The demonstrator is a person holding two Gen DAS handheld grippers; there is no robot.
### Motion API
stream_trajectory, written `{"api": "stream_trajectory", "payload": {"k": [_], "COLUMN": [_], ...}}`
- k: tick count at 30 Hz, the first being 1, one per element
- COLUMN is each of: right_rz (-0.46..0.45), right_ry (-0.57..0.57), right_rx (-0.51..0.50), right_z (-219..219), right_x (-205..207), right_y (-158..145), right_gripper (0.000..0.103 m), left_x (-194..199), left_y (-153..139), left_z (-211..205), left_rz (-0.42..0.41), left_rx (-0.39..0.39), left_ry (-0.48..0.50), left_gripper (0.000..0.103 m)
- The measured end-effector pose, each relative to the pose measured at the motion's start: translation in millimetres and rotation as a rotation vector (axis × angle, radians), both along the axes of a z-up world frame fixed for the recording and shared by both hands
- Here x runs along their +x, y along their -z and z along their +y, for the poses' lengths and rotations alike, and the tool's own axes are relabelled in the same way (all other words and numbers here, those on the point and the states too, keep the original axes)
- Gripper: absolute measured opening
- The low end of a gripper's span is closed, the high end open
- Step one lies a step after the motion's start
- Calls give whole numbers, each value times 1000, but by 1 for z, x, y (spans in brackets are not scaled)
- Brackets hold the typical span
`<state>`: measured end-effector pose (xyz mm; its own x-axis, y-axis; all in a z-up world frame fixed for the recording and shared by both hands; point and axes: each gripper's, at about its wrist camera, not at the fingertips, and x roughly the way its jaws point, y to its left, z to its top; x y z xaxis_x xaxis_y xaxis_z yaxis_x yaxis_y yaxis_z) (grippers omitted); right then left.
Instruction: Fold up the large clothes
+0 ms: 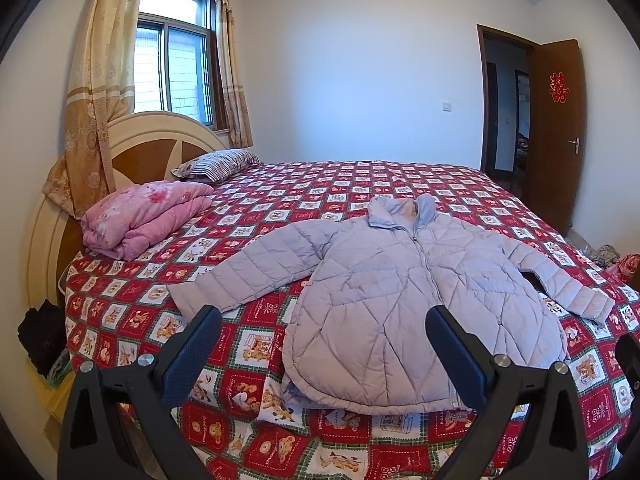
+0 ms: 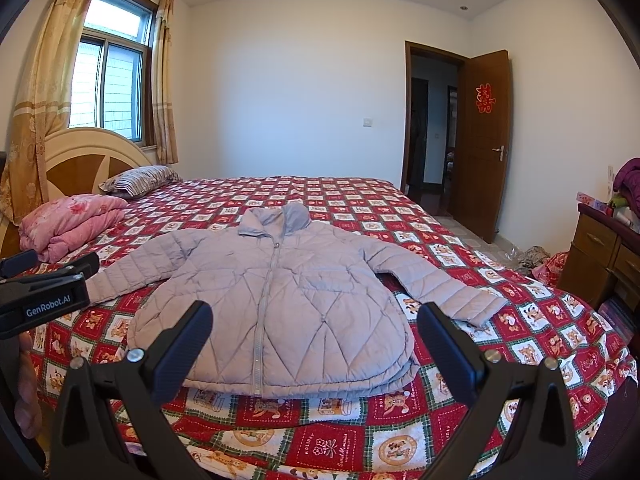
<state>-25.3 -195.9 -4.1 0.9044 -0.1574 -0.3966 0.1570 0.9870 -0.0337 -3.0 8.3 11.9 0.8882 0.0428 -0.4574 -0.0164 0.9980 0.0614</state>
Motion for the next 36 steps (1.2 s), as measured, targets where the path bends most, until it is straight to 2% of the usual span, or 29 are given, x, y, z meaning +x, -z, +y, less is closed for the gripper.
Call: {"api": "stream_trajectory", "payload": {"k": [36], "right_rz": [6], "right_ry": [-2], "right_rx": [-1], "right_z": [2], "right_x": [1], "right_y": [1], "right_gripper": [103], "left_x": [1], "left_y": [-1], "left_z": [2], "left_rz": [-1], "left_rx": [-5], "left_ry": [-2], "left_gripper": [102]}}
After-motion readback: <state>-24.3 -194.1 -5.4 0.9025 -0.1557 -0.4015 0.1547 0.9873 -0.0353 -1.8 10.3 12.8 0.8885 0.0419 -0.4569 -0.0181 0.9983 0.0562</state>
